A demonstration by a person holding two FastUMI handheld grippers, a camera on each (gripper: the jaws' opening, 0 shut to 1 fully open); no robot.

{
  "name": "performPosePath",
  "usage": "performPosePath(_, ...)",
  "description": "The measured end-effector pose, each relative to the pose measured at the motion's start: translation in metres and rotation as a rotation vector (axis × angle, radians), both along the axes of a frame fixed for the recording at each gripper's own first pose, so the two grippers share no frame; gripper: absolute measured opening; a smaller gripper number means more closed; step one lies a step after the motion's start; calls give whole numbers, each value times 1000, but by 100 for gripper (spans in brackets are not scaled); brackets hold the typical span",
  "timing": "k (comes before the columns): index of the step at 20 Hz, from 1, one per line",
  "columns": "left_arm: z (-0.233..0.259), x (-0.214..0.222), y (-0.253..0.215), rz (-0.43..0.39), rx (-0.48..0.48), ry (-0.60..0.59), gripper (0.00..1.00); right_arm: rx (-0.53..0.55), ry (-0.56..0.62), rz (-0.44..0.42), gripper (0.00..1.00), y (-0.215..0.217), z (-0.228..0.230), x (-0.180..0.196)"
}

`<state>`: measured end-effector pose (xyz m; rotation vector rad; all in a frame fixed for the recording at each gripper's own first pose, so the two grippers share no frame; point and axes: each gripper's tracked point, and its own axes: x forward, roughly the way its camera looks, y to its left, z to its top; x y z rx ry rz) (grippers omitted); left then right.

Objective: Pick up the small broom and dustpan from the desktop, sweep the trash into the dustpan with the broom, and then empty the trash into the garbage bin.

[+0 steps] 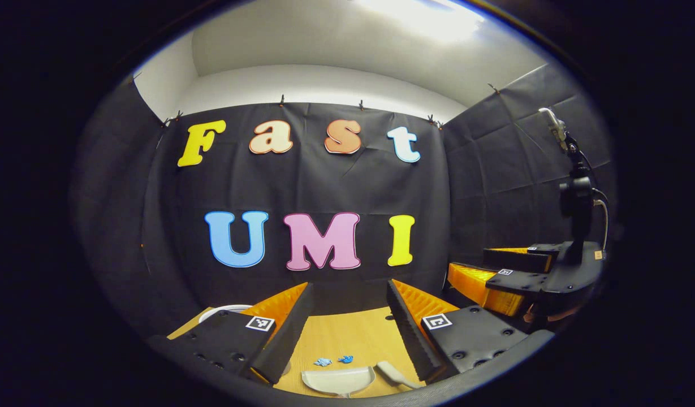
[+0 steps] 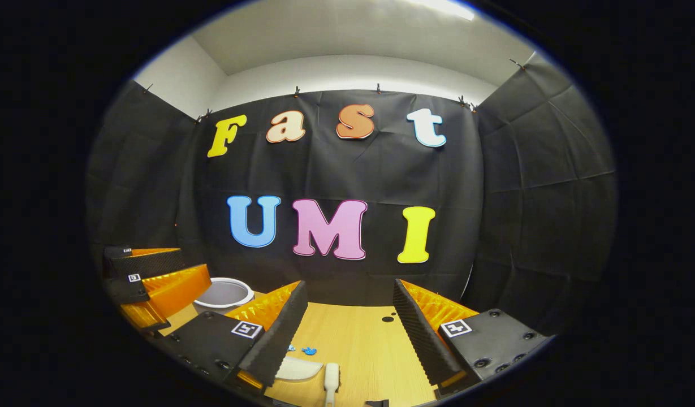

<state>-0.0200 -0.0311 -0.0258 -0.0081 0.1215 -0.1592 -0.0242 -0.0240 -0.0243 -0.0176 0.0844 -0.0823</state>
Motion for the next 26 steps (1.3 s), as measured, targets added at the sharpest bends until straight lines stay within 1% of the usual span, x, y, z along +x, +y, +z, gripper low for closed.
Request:
performPosePath(1, 0, -1, 0, 1, 8, -8, 76, -1, 0, -2, 98, 0, 0, 0)
performPosePath(2, 2, -1, 1, 4, 12, -15, 78, -2, -1, -4, 98, -1, 0, -1)
performPosePath(7, 9, 0, 4, 26, 12, -35, 77, -2, -14, -13, 98, -3, 6, -3)
performPosePath(11, 13, 1, 9, 51, 42, -50, 77, -7, -24, -11, 98, 1, 10, -3)
performPosePath(13, 13, -2, 6, 49, 50, -53, 78, -10, -28, -9, 98, 2, 10, -4)
performPosePath(14, 13, -2, 6, 47, 50, -52, 78, -10, -30, -6, 93, 4, 12, -4)
performPosePath(15, 11, -1, 5, 44, 47, -49, 79, -11, -31, -5, 98, 4, 13, -4)
performPosePath(16, 11, -1, 5, 44, 41, -46, 79, -12, -33, -3, 98, 5, 13, -4)
performPosePath(17, 10, -1, 5, 43, 34, -41, 79, -14, -33, -2, 93, 6, 13, -4)
performPosePath(18, 10, -1, 5, 42, 25, -37, 77, -14, -33, -2, 98, 7, 13, -5)
performPosePath(19, 8, 0, 8, 46, 16, -31, 79, -13, -33, -1, 94, 8, 13, -5)
performPosePath(22, -3, 1, 13, 55, -13, 7, 79, -8, -18, 5, 94, 12, 7, -3)
performPosePath(24, -17, 0, 20, 77, -33, 52, 78, -12, -10, 12, 94, 15, 5, -1)
performPosePath(25, -22, 1, 24, 86, -47, 74, 78, -20, -12, 13, 98, 16, 5, 0)
performPosePath(26, -29, 2, 26, 89, -60, 102, 79, -26, -11, 16, 98, 19, 3, 2)
